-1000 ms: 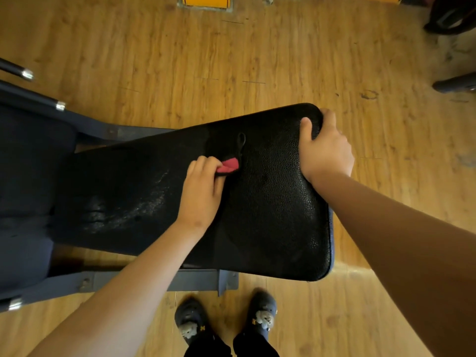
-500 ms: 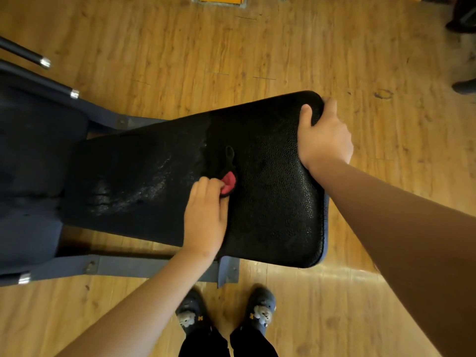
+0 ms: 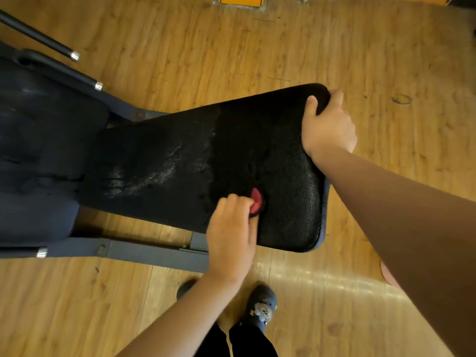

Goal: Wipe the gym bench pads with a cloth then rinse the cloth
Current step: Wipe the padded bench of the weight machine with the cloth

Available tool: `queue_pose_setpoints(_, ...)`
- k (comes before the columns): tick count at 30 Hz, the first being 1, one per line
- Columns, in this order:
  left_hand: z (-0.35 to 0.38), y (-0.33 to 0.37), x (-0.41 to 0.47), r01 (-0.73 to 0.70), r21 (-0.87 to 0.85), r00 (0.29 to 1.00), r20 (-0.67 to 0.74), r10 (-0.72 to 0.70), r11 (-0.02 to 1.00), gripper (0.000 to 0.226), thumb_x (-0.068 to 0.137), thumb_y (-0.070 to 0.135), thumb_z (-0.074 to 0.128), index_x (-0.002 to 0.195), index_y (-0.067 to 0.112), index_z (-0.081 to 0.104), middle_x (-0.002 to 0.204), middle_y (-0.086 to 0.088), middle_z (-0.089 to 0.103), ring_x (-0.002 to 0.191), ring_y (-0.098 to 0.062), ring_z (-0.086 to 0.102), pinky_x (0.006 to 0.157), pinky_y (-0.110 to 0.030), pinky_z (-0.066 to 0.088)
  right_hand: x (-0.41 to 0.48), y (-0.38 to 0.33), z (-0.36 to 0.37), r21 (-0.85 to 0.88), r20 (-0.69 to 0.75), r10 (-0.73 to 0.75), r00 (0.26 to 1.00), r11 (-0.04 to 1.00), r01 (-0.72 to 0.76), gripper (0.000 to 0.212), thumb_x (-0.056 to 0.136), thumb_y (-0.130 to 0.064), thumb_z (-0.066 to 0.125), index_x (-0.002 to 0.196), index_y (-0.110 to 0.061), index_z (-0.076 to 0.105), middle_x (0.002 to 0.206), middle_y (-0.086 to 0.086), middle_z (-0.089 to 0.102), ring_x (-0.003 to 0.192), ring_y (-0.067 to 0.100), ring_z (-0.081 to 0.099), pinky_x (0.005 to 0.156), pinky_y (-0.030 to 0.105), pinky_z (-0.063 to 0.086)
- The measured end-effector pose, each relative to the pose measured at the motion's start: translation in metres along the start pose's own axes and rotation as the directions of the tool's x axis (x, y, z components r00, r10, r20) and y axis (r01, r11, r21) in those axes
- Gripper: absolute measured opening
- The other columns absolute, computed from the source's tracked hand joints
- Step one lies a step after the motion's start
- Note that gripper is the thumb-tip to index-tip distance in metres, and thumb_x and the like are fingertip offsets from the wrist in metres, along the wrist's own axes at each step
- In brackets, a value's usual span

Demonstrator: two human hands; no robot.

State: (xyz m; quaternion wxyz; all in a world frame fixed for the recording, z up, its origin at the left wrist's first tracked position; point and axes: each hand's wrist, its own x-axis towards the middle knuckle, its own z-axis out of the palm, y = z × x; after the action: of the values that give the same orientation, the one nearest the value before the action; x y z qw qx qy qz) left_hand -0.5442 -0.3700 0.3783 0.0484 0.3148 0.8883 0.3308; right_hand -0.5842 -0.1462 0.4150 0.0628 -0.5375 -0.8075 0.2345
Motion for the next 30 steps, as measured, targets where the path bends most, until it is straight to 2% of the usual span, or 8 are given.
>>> queue_pose_setpoints(4,0.006,0.028,-0.023,-0.15,0.002,0.989,0.011,0.15,0.989,0.009,0.085,0.021,0.048,0.094,0.02,0.048,0.081,0.002,0.054,0.075,-0.015,0.044,0.059,-0.028,0.039,0.0,0.0,0.001,-0.002,0.0,0.001,1.0,1.0,-0.001,0.051,0.099,-0.049,0.029,0.14,-0.019,0.031,0.119,0.013,0.058,0.099,0.033,0.058,0.069,0.037,0.036)
queue_pose_setpoints(7,0.008,0.009,-0.019,-0.234,0.14,0.971,-0.018,0.239,0.962,0.013,0.083,0.019,0.047,0.096,0.018,0.046,0.079,-0.002,0.056,0.071,-0.02,0.047,0.055,-0.031,0.043,0.001,0.0,0.0,-0.002,0.003,0.002,1.0,1.0,-0.002,0.051,0.099,-0.049,0.028,0.141,-0.02,0.031,0.119,0.013,0.058,0.1,0.033,0.058,0.069,0.036,0.035)
queue_pose_setpoints(12,0.009,0.031,-0.017,0.024,0.078,0.994,-0.109,-0.015,0.997,0.012,0.084,0.019,0.045,0.092,0.017,0.053,0.08,0.001,0.054,0.071,-0.017,0.046,0.056,-0.031,0.042,0.001,-0.001,-0.001,-0.019,0.003,0.003,1.0,1.0,-0.003,0.052,0.099,-0.049,0.027,0.142,-0.019,0.03,0.121,0.013,0.058,0.101,0.033,0.058,0.068,0.036,0.035)
queue_pose_setpoints(16,0.011,0.049,-0.022,-0.189,0.08,0.98,-0.048,0.193,0.979,0.012,0.084,0.019,0.046,0.096,0.019,0.048,0.078,0.001,0.057,0.069,-0.017,0.048,0.054,-0.031,0.043,0.0,-0.001,-0.001,-0.017,0.003,0.001,1.0,1.0,-0.001,0.053,0.1,-0.049,0.027,0.143,-0.018,0.029,0.12,0.013,0.058,0.101,0.033,0.058,0.068,0.036,0.036)
queue_pose_setpoints(18,0.008,0.033,-0.019,-0.224,0.125,0.973,-0.03,0.23,0.966,0.014,0.083,0.018,0.048,0.097,0.018,0.049,0.078,0.0,0.058,0.069,-0.019,0.051,0.054,-0.03,0.044,0.0,-0.001,-0.002,-0.013,0.01,-0.002,1.0,1.0,0.002,0.053,0.1,-0.049,0.027,0.143,-0.019,0.029,0.121,0.013,0.058,0.103,0.033,0.058,0.069,0.036,0.036)
queue_pose_setpoints(21,0.004,-0.009,-0.018,0.004,0.166,0.997,-0.076,0.009,0.986,0.014,0.079,0.011,0.058,0.093,0.012,0.061,0.082,-0.001,0.058,0.072,-0.018,0.053,0.056,-0.025,0.042,0.0,0.0,-0.002,-0.013,0.01,-0.013,1.0,1.0,0.013,0.053,0.1,-0.049,0.027,0.142,-0.018,0.029,0.121,0.013,0.058,0.104,0.033,0.057,0.07,0.036,0.034)
queue_pose_setpoints(24,0.002,-0.035,-0.015,0.2,0.179,0.976,-0.118,-0.181,0.963,0.013,0.082,0.008,0.063,0.094,0.012,0.061,0.084,-0.001,0.056,0.075,-0.017,0.051,0.054,-0.027,0.043,0.001,0.001,0.0,-0.023,-0.007,-0.028,1.0,0.999,0.028,0.052,0.1,-0.049,0.027,0.142,-0.017,0.03,0.122,0.013,0.057,0.104,0.033,0.057,0.07,0.036,0.035)
queue_pose_setpoints(30,0.007,-0.005,-0.027,0.067,0.077,0.995,-0.083,-0.061,0.995,0.013,0.081,0.012,0.055,0.093,0.013,0.061,0.084,0.001,0.058,0.074,-0.015,0.049,0.053,-0.026,0.043,-0.003,-0.003,-0.002,-0.103,-0.055,-0.093,0.994,0.991,0.087,0.051,0.102,-0.042,0.029,0.142,-0.011,0.031,0.135,0.014,0.044,0.119,0.032,0.048,0.074,0.037,0.035)
